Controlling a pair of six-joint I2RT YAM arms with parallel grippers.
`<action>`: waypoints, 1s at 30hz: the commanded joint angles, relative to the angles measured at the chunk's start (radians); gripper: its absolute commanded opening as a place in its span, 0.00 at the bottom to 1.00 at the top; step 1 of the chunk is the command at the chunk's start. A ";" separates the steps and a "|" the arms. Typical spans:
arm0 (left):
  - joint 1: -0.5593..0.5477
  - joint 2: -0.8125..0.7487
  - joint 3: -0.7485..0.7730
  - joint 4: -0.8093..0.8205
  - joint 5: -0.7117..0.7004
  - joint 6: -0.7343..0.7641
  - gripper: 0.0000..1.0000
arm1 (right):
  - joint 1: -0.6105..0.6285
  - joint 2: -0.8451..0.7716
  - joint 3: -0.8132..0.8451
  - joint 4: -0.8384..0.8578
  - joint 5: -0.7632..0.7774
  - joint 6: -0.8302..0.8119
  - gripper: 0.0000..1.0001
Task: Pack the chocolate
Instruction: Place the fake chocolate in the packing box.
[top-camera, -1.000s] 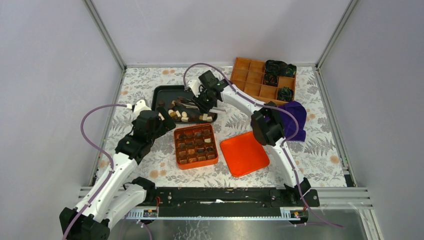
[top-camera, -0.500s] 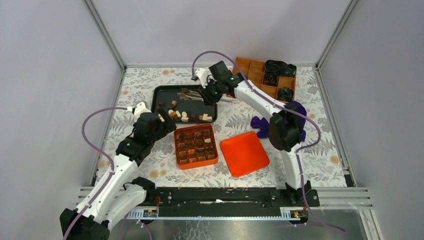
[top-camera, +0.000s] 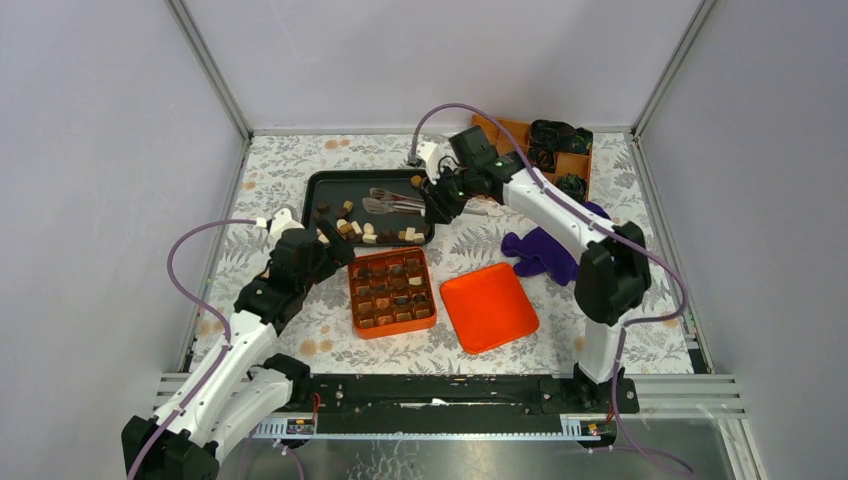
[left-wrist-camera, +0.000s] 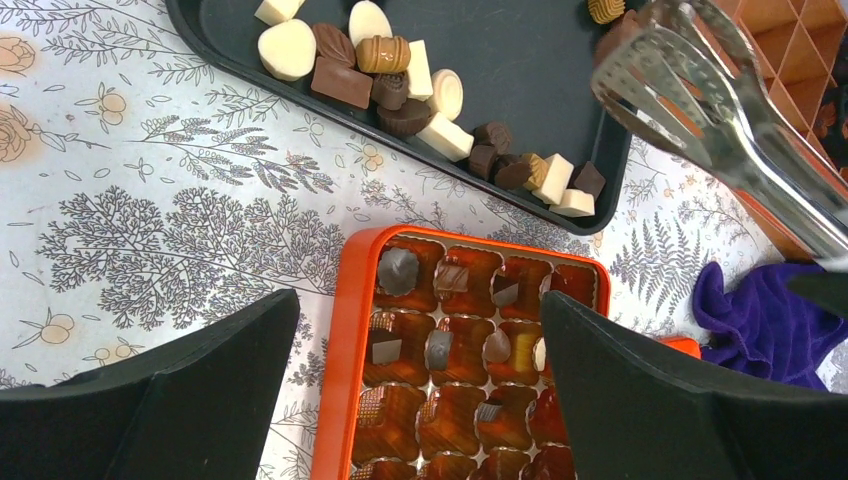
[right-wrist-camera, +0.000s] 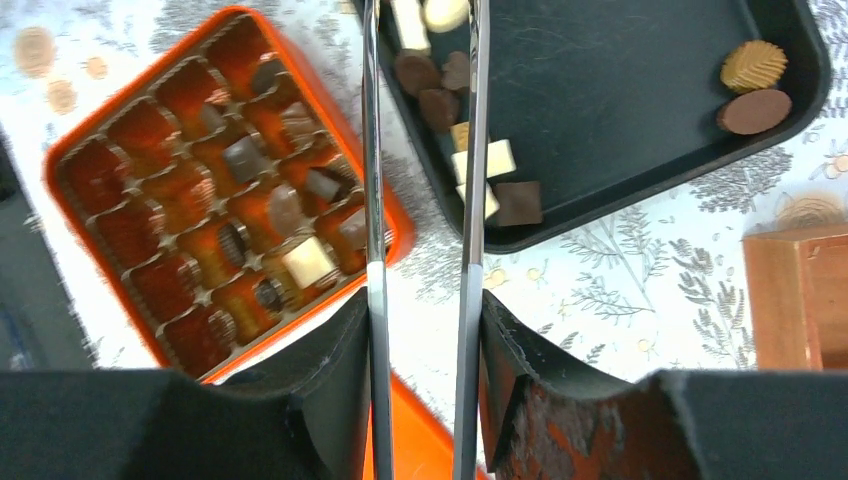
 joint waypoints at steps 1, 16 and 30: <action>0.006 -0.002 -0.011 0.069 0.002 -0.015 0.99 | -0.012 -0.149 -0.034 -0.069 -0.187 -0.050 0.19; 0.006 0.012 -0.024 0.108 0.022 -0.004 0.98 | -0.011 -0.320 -0.273 -0.317 -0.372 -0.288 0.20; 0.006 -0.056 -0.050 0.081 0.010 -0.018 0.99 | 0.103 -0.296 -0.316 -0.252 -0.201 -0.287 0.23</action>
